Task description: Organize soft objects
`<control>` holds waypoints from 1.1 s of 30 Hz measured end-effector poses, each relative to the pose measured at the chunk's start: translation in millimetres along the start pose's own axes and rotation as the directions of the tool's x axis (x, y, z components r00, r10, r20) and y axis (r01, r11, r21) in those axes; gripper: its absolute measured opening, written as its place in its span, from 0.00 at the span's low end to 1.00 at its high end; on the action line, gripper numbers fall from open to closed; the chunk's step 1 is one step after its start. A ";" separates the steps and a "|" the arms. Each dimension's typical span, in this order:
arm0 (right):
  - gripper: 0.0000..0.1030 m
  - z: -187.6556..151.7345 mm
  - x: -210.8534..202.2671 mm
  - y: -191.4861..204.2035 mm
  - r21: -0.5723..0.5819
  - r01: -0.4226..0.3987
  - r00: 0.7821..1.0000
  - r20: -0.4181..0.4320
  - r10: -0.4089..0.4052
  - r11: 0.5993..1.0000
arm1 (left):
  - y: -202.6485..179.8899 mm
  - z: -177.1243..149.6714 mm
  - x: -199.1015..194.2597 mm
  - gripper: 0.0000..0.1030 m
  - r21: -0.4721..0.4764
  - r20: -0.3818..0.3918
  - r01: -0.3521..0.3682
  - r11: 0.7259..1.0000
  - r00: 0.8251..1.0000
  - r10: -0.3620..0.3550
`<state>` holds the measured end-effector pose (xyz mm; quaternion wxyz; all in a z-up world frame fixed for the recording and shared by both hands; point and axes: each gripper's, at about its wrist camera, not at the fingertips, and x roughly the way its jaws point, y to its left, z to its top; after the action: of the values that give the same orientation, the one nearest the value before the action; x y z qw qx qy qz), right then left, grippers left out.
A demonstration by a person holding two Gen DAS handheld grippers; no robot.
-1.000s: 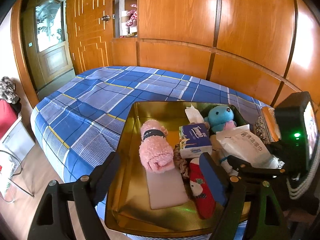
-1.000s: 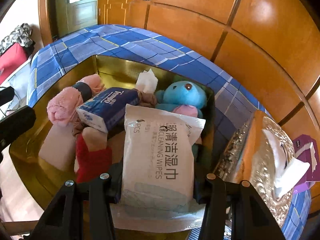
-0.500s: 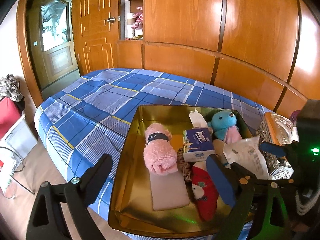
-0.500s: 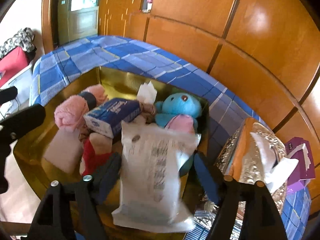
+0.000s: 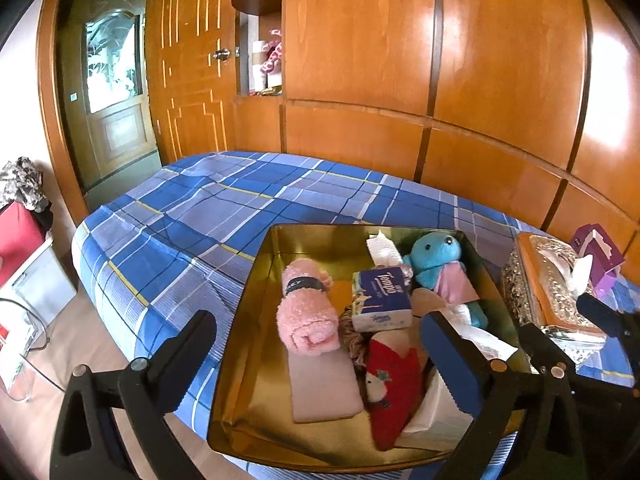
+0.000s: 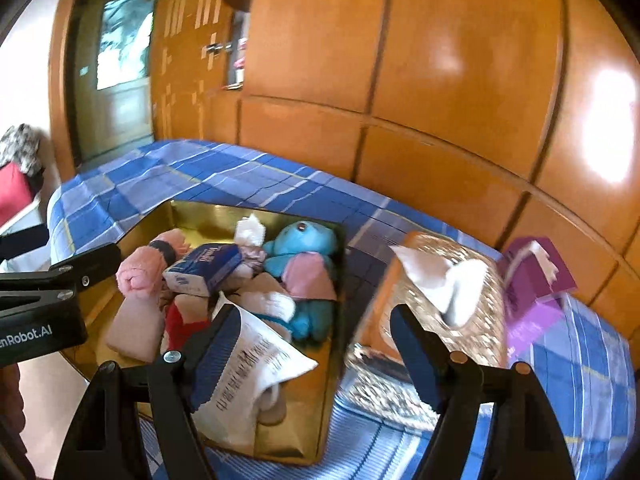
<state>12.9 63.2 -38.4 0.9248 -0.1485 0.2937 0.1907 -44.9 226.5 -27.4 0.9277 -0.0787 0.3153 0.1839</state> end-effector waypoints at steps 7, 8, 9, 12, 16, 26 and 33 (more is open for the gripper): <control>0.76 -8.0 -6.5 -11.2 0.040 0.026 1.000 0.005 -0.026 0.999 | -10.7 -1.7 -9.8 1.00 0.019 0.029 0.015 1.000 0.999 -0.016; 0.76 -8.8 -5.9 -12.2 0.045 0.029 1.000 0.001 -0.029 0.999 | -11.8 -1.9 -10.5 1.00 0.022 0.030 0.015 1.000 0.999 -0.016; 0.76 -10.2 -6.1 -12.6 0.049 0.032 0.999 -0.001 -0.032 0.998 | -13.0 -2.1 -11.2 1.00 0.025 0.031 0.015 1.000 0.999 -0.016; 0.76 -13.0 -7.4 -14.1 0.051 0.031 1.000 -0.003 -0.031 0.998 | -16.0 -2.7 -12.4 1.00 0.029 0.032 0.018 0.999 0.999 -0.019; 0.76 -14.6 -7.9 -14.9 0.059 0.029 1.000 -0.008 -0.029 0.998 | -18.4 -3.6 -14.2 1.00 0.036 0.032 0.021 0.999 0.999 -0.022; 0.76 -16.4 -9.1 -17.2 0.070 0.029 1.000 -0.010 -0.029 0.997 | -22.2 -5.4 -15.7 1.00 0.041 0.021 0.026 0.999 0.999 -0.027; 0.76 -17.5 -9.0 -18.0 0.074 0.031 0.999 -0.015 -0.030 0.997 | -23.3 -4.6 -17.1 1.00 0.039 0.025 0.030 0.999 0.999 -0.031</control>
<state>5.5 38.1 -43.7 0.9305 -0.1197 0.3045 0.1644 -50.9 198.9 -19.8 0.9358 -0.0633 0.3054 0.1644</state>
